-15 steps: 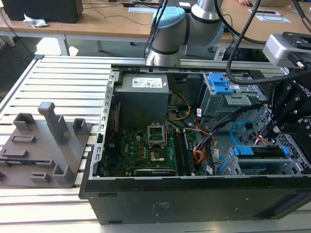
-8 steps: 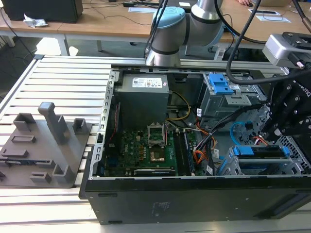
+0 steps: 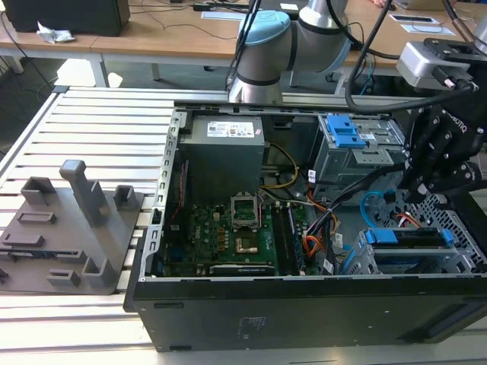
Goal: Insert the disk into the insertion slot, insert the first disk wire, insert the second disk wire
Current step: 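Insert the second disk wire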
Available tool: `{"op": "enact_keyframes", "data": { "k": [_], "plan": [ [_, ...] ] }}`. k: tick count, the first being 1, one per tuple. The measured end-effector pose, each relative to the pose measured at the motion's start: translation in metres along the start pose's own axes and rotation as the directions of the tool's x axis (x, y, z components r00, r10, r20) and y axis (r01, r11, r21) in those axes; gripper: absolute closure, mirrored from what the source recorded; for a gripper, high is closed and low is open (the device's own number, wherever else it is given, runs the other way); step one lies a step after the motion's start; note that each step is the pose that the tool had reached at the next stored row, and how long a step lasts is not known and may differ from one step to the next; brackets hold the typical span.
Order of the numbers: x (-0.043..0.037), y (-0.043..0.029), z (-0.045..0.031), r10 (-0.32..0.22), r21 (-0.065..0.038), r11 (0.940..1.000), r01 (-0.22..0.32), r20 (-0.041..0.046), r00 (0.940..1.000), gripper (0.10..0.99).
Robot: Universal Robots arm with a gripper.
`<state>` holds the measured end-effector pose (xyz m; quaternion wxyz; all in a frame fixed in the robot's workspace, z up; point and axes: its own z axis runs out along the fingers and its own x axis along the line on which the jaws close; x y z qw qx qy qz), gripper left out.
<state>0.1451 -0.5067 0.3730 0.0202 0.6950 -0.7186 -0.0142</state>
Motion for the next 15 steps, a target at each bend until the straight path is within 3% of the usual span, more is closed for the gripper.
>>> {"op": "enact_keyframes", "data": {
  "k": [3,6,11,12,15],
  "plan": [
    [-0.0034,0.0003,0.0017,-0.071,0.001,0.9975,0.071,-0.0036,0.9975,0.784],
    [-0.0129,0.0027,0.0035,-0.099,0.001,0.9951,0.099,-0.005,0.9951,0.784],
    [-0.0157,0.0141,0.0089,-0.131,0.001,0.9914,0.131,-0.0085,0.9914,0.784],
    [-0.0156,0.0161,0.0101,-0.136,0.0,0.9907,0.136,-0.0119,0.9906,0.784],
    [-0.0155,0.0205,0.0135,-0.165,-0.002,0.9863,0.165,-0.0335,0.9857,0.784]
  ]
}}
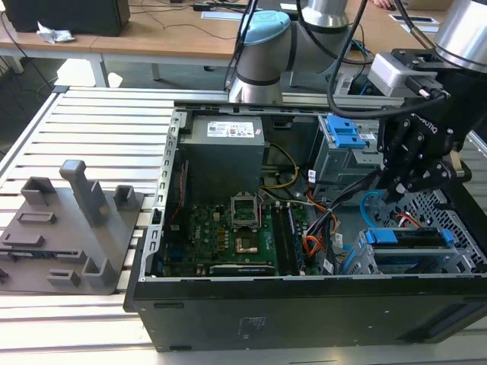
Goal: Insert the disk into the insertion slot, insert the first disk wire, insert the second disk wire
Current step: 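Insert the second disk wire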
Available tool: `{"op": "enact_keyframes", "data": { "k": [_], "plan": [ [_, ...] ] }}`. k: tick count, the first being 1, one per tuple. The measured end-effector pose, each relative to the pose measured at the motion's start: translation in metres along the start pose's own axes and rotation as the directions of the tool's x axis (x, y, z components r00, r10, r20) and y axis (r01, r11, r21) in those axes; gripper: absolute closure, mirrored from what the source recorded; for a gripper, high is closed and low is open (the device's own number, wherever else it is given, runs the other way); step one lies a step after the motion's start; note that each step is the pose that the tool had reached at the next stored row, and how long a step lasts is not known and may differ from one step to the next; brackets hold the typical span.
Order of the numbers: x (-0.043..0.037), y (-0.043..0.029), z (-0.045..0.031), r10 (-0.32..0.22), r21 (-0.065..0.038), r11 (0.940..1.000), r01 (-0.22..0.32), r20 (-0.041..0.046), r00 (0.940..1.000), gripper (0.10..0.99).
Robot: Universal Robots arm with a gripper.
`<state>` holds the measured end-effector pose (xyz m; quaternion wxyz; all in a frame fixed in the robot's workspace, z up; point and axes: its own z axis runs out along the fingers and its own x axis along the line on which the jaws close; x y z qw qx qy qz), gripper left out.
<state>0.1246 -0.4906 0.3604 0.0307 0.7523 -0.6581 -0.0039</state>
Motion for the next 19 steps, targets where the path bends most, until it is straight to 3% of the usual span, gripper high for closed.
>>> {"op": "enact_keyframes", "data": {
  "k": [1,2,3,5,11,15,19],
  "plan": [
    [0.0,0.0001,0.0003,-0.008,0.0,1.0,0.008,-0.0056,1.0,0.784],
    [-0.0001,0.0002,0.0014,-0.034,-0.002,0.9994,0.034,-0.0209,0.9992,0.784],
    [-0.0004,0.0001,0.002,-0.044,-0.003,0.999,0.044,-0.0287,0.9986,0.784],
    [-0.0018,-0.0001,0.004,-0.048,-0.004,0.9988,0.048,-0.0361,0.9982,0.784],
    [-0.0022,-0.0003,0.0055,-0.048,-0.004,0.9988,0.048,-0.0384,0.9981,0.784],
    [-0.0022,-0.0003,0.0055,-0.048,-0.004,0.9988,0.048,-0.0387,0.9981,0.922],
    [-0.0022,-0.0003,0.0055,-0.048,-0.004,0.9988,0.048,-0.039,0.9981,0.922]
  ]
}}
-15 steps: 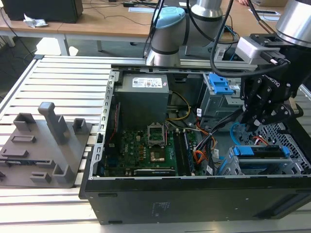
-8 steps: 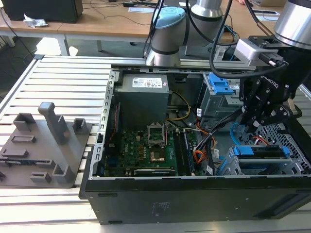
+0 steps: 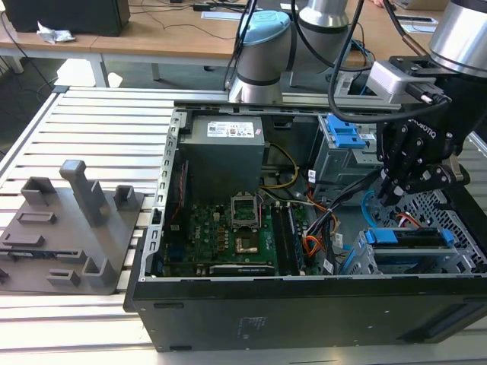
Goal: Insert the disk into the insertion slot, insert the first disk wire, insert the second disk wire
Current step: 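Insert the second disk wire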
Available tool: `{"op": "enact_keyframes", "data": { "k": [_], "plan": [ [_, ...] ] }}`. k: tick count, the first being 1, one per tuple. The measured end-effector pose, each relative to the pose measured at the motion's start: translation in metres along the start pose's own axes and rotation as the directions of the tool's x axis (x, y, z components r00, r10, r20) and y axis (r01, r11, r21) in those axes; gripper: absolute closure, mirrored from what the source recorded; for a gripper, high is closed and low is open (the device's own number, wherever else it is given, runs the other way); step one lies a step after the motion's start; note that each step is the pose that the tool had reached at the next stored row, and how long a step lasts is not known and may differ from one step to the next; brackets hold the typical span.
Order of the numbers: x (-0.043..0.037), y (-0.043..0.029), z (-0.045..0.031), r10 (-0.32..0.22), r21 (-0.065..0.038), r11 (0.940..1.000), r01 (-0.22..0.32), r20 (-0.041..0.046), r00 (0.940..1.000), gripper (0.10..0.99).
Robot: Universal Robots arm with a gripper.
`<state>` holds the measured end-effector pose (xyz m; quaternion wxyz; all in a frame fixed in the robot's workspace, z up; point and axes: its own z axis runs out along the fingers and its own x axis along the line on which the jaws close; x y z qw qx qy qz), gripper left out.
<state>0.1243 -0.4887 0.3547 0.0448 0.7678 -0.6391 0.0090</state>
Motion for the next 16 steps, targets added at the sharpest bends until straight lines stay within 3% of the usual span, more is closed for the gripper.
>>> {"op": "enact_keyframes", "data": {
  "k": [3,8,9,10,12,14,16],
  "plan": [
    [0.0067,0.0013,0.0006,0.0,0.0,1.0,0.0,-0.0001,1.0,0.922],
    [0.0408,0.0075,0.0038,0.0,0.001,1.0,0.0,0.0028,1.0,0.922],
    [0.0438,0.0079,0.0043,-0.001,0.003,1.0,0.001,0.014,0.9999,0.922],
    [0.0457,0.0082,0.0049,-0.002,0.007,1.0,0.001,0.0359,0.9994,0.922],
    [0.0471,0.0077,0.0055,-0.003,0.012,0.9999,0.002,0.0627,0.998,0.922],
    [0.048,0.0062,0.0064,-0.003,0.014,0.9999,0.002,0.078,0.9969,0.922],
    [0.0485,0.0043,0.0074,0.002,0.014,0.9999,-0.003,0.0802,0.9968,0.922]
  ]
}}
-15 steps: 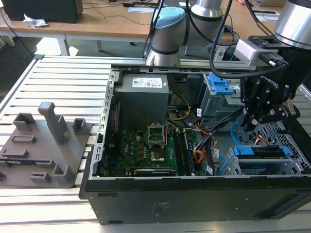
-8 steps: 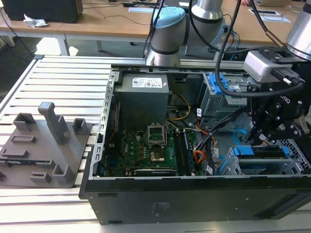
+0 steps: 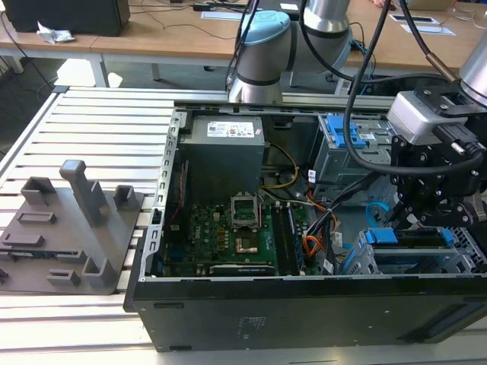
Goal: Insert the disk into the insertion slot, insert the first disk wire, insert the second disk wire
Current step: 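Insert the second disk wire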
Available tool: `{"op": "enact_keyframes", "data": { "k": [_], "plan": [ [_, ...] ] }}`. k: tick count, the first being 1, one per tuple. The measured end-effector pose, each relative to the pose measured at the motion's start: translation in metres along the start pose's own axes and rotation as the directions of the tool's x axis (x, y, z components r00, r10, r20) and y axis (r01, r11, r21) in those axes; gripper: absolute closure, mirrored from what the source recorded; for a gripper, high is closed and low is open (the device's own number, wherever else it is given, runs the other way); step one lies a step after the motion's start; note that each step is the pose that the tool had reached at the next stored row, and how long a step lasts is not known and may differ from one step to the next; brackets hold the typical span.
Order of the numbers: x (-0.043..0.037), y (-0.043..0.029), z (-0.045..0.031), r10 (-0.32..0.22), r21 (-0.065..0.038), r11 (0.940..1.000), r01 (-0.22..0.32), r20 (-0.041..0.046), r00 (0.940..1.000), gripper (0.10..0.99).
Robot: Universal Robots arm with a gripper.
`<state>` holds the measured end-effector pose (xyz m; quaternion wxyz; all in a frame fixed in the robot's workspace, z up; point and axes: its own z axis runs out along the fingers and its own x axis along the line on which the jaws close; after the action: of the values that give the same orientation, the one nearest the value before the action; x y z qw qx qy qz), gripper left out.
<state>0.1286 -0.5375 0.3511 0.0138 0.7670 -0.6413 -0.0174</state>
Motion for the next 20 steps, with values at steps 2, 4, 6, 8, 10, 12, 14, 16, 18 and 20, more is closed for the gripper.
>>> {"op": "enact_keyframes", "data": {
  "k": [2,4,6,8,10,12,14,16,18,20],
  "plan": [
    [0.0003,-0.0015,0.0004,0.012,0.0,0.9999,-0.012,-0.0009,0.9999,0.922],
    [0.0005,-0.002,0.0006,0.028,-0.001,0.9996,-0.028,-0.0055,0.9996,0.922],
    [0.0005,-0.0022,0.001,0.062,-0.002,0.9981,-0.062,-0.0098,0.998,0.922],
    [0.0005,-0.0022,0.0014,0.092,-0.002,0.9957,-0.092,-0.0114,0.9957,0.922],
    [0.0006,-0.0029,0.0016,0.111,-0.002,0.9938,-0.111,-0.0136,0.9938,0.922],
    [0.0015,-0.0079,0.002,0.123,-0.003,0.9924,-0.123,-0.0147,0.9923,0.922],
    [0.0031,-0.0169,0.0026,0.129,-0.006,0.9916,-0.129,-0.0144,0.9915,0.922],
    [0.0036,-0.02,0.0035,0.132,-0.007,0.9912,-0.132,-0.0141,0.9912,0.922],
    [0.0038,-0.0209,0.0038,0.135,-0.008,0.9908,-0.135,-0.0143,0.9908,0.922],
    [0.004,-0.0214,0.0043,0.137,-0.008,0.9906,-0.137,-0.0143,0.9905,0.922]
  ]
}}
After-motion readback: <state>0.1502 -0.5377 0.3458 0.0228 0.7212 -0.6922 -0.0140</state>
